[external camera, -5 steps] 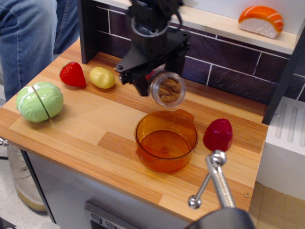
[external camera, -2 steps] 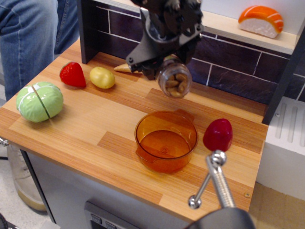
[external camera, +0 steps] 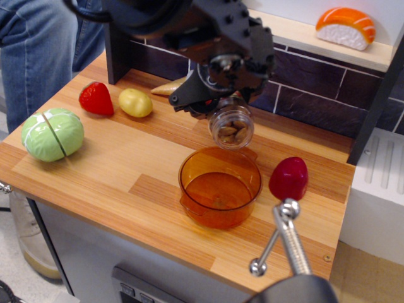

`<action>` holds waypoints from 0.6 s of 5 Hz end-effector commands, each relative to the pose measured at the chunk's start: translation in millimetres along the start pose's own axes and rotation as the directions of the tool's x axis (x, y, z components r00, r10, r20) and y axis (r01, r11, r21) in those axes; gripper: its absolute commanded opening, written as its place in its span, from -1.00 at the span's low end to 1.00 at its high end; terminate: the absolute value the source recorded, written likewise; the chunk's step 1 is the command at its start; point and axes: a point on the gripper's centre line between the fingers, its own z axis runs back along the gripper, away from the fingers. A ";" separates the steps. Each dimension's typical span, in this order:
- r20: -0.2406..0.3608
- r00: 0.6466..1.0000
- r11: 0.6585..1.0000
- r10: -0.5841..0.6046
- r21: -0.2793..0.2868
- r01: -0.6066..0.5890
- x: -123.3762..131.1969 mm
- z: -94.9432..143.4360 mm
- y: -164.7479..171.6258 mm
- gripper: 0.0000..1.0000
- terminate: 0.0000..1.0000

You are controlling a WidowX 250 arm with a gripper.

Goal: Pour almonds in pot

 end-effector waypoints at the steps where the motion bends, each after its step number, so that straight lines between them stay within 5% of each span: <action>1: 0.093 0.993 0.990 -0.073 -0.112 0.083 10.1 19.9 -2.7 -1.00 -1.00; 3: 0.152 0.981 0.977 -0.119 -0.159 0.144 23.7 28.4 -12.2 -1.00 -1.00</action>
